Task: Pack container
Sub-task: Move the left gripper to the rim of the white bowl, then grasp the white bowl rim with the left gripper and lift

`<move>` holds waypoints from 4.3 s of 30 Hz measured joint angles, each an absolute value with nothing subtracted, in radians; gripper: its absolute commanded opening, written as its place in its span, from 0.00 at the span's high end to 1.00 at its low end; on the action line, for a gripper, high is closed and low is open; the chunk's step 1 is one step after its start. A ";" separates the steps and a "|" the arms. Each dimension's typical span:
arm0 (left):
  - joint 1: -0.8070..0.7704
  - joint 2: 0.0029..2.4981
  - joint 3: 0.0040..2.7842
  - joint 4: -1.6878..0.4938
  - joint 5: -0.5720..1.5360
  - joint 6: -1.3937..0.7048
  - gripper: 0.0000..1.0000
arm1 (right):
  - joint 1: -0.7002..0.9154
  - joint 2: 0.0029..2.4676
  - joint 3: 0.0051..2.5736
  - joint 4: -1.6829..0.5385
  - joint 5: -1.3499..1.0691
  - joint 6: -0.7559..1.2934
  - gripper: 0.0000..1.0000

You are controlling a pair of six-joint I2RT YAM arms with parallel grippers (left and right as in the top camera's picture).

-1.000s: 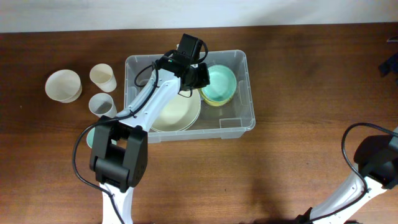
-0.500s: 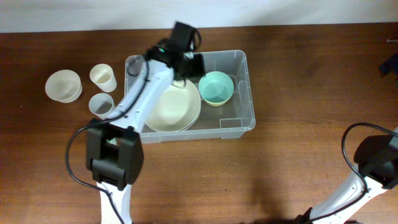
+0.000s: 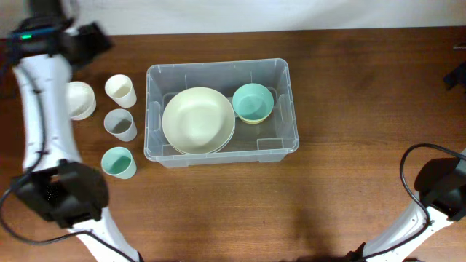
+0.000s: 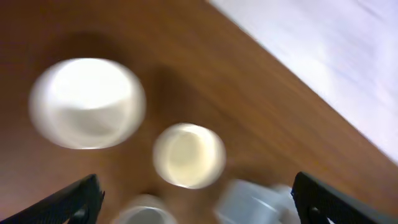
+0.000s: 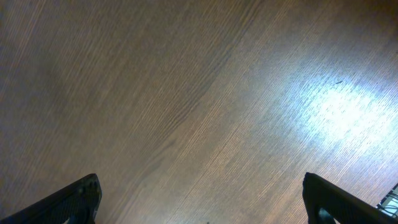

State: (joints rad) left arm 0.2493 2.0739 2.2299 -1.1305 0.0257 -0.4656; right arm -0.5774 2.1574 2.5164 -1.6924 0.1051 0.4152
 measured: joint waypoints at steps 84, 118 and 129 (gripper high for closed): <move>0.513 2.399 2.006 -1.056 0.078 -0.709 0.30 | -0.577 2.157 2.516 -1.692 0.105 0.415 0.01; 0.514 2.425 2.169 -1.137 0.079 -0.637 0.99 | -0.577 2.157 2.516 -1.692 0.105 0.415 0.01; 0.512 2.435 2.745 -1.301 0.202 -0.533 0.99 | -0.577 2.157 2.516 -1.692 0.105 0.415 0.01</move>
